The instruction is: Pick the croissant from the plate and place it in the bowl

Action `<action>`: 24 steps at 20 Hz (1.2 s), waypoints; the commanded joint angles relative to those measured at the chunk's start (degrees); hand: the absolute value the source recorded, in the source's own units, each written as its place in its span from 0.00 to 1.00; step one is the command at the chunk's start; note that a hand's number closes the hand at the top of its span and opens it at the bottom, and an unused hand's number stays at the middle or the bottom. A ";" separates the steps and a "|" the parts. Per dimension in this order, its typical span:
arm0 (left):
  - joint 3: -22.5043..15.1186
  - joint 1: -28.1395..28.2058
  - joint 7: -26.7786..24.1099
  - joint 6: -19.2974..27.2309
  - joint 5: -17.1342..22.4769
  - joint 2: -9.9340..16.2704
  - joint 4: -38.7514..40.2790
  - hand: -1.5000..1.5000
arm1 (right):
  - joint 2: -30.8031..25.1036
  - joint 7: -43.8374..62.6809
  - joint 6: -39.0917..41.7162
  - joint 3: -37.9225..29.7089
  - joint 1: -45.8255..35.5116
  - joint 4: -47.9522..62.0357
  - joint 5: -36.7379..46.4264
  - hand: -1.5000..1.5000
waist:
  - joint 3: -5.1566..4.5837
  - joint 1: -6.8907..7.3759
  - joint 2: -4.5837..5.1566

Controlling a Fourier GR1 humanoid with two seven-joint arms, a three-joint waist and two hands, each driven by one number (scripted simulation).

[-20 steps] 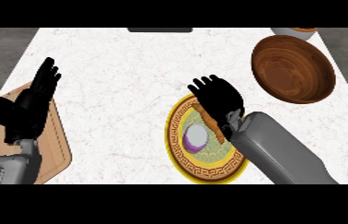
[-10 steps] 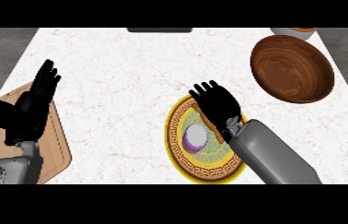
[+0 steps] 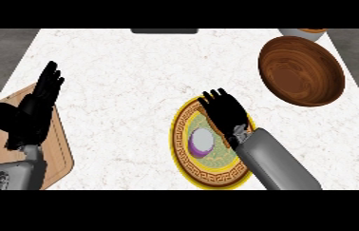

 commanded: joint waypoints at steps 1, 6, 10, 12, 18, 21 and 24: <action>1.13 1.11 0.47 -1.08 0.41 -0.22 -1.50 0.50 | 3.13 0.23 -3.01 0.44 2.53 1.39 4.37 0.00 | 0.00 0.03 -0.01; 3.06 -0.90 -1.63 -3.92 0.87 1.25 2.69 0.50 | 5.22 -0.14 -1.44 -2.40 0.88 4.49 6.60 0.00 | -0.01 -0.08 0.01; 1.44 2.48 -2.36 -2.86 -0.30 -1.04 0.55 0.50 | 4.50 -6.09 -4.23 -5.38 -0.84 14.60 5.26 1.00 | 0.00 0.26 0.13; 3.06 -1.81 -2.54 -2.64 -0.25 -0.42 4.39 0.50 | 3.92 -8.75 -2.26 -4.55 -1.61 9.60 6.19 1.00 | -0.01 -0.10 0.06; 2.07 0.48 -3.73 -2.59 -1.10 -1.72 1.79 0.50 | 9.62 -10.27 -8.29 -7.93 -6.87 21.85 7.27 1.00 | 0.00 0.38 0.14; 1.47 -1.70 -3.99 -1.32 -2.79 -2.53 5.71 0.50 | 8.54 -12.82 -13.75 -8.40 -6.20 25.43 8.52 1.00 | 0.00 0.21 0.20; 2.06 0.65 -2.59 -2.89 -1.39 -2.12 1.99 0.50 | 9.42 -12.39 -16.09 -10.15 -8.03 24.51 9.90 1.00 | 0.00 0.25 0.08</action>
